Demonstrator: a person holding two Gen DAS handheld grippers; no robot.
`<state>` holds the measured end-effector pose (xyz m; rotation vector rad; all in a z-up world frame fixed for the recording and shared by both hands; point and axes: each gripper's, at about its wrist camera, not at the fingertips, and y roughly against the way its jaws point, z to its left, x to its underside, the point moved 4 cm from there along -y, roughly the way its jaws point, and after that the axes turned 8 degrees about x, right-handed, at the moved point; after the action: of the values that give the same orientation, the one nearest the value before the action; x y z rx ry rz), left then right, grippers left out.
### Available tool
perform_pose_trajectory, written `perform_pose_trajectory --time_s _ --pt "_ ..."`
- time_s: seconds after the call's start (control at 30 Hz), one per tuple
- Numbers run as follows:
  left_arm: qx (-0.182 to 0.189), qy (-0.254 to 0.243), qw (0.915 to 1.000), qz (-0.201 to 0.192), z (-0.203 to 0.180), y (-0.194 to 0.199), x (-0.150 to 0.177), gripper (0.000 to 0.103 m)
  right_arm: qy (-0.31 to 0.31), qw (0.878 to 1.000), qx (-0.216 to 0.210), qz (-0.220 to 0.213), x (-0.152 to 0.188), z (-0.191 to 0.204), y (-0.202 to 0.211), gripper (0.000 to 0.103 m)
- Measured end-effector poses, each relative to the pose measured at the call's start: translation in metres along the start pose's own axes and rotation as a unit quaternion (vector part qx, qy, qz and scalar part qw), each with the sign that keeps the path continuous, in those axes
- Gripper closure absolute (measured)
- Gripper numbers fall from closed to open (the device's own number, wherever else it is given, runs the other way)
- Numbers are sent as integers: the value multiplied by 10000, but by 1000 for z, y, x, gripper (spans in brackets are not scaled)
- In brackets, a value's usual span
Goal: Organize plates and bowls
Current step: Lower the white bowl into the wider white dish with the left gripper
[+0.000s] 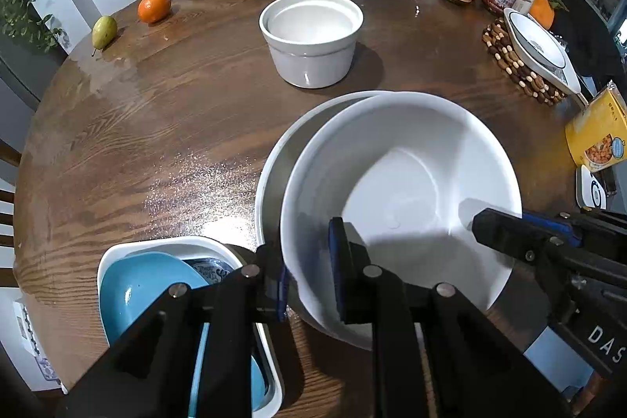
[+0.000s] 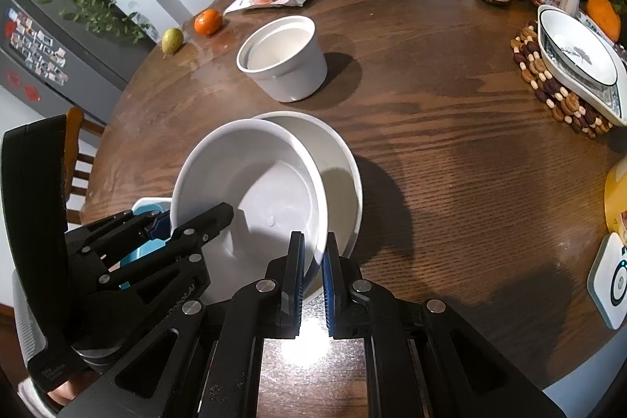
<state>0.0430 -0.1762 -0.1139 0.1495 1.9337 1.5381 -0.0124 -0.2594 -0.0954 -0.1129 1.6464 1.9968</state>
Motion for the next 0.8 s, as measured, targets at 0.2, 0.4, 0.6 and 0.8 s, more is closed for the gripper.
perform_pose_trajectory --time_s 0.2,0.4,0.6,0.8 --pt "-18 -16 10000 -5 -1 0 0 86 42 10000 54 -16 0 1 1 93" --pt "-52 -68 10000 10 -2 -1 -1 85 85 9999 114 -24 -1 1 2 93" --pt "-108 -129 9999 17 -3 -2 0 85 155 9997 194 -9 1 2 1 93" --pt "-136 -171 9998 5 -4 -1 -1 85 183 9995 240 -16 0 2 1 93"
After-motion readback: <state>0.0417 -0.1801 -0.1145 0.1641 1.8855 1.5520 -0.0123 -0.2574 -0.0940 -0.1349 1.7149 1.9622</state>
